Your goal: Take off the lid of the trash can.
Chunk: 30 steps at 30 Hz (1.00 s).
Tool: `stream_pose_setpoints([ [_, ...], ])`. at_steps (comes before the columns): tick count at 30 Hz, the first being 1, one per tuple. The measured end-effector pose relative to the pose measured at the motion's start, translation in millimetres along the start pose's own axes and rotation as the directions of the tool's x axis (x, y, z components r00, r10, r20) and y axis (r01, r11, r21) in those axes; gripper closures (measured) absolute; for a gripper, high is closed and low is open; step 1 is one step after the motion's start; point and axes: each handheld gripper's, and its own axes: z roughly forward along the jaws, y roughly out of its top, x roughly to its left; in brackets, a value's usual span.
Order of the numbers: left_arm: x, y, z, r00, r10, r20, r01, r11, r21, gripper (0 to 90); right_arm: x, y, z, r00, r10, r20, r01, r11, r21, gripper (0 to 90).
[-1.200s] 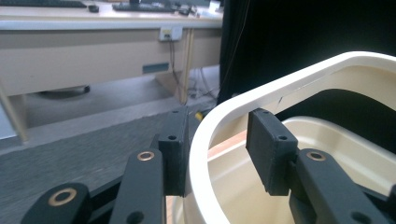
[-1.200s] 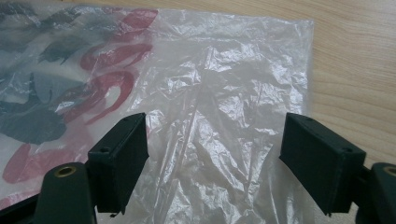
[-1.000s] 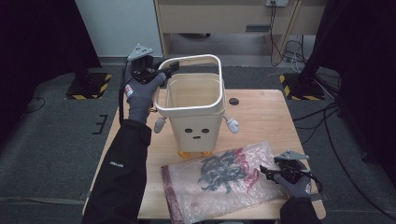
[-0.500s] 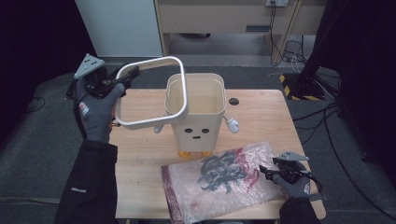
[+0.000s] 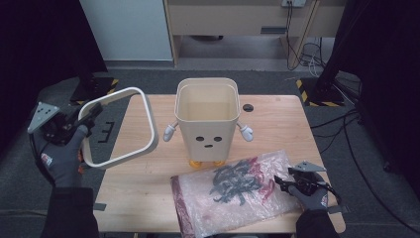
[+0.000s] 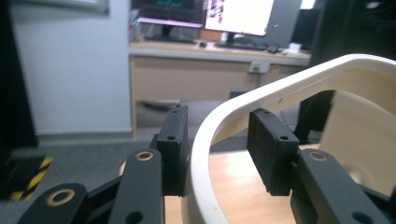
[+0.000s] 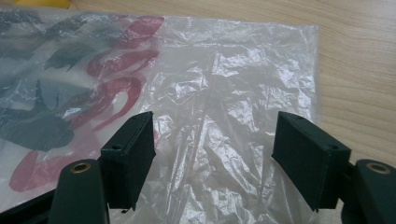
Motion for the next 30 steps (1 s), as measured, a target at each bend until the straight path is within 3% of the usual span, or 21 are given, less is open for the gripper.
stream_pose_setpoints([
  [7, 22.3, -55.2, -7.1, 0.9962, -0.018, -0.085, 0.024, 0.9973, 0.070, 58.6, -0.5, 0.0, -0.2, 1.0000, 0.001, 0.004, -0.001, 1.000, -0.005, 29.8],
  [14, 23.3, -103.0, -0.3, 0.9896, 0.001, -0.144, 0.018, 0.9919, 0.126, 58.5, -1.7, -0.1, -1.2, 1.0000, 0.003, 0.008, -0.003, 1.000, -0.005, 29.6],
  [16, 22.2, -118.6, 3.1, 0.9858, 0.019, -0.167, 0.007, 0.9876, 0.157, 58.5, -2.1, -0.1, -1.5, 1.0000, -0.001, 0.009, 0.001, 1.000, -0.006, 29.6],
  [21, 20.6, -152.7, 11.8, 0.9850, 0.016, -0.172, 0.023, 0.9745, 0.223, 58.6, -1.4, -0.1, -1.2, 1.0000, 0.005, 0.006, -0.005, 1.000, -0.004, 29.6],
  [23, 21.2, -160.4, 15.3, 0.9823, 0.044, -0.182, 0.005, 0.9657, 0.260, 58.6, -1.2, 0.4, -0.8, 1.0000, 0.002, 0.005, -0.002, 1.000, -0.001, 29.7],
  [27, 21.3, -171.4, 19.6, 0.9806, 0.056, -0.188, -0.001, 0.9593, 0.282, 58.5, -1.0, 3.0, -1.1, 1.0000, -0.005, -0.004, 0.005, 1.000, -0.010, 30.0],
  [30, 23.2, -181.1, 21.2, 0.9745, 0.092, -0.205, -0.023, 0.9483, 0.316, 58.5, -1.5, 4.7, -0.7, 1.0000, -0.009, -0.003, 0.009, 1.000, -0.015, 30.0],
])
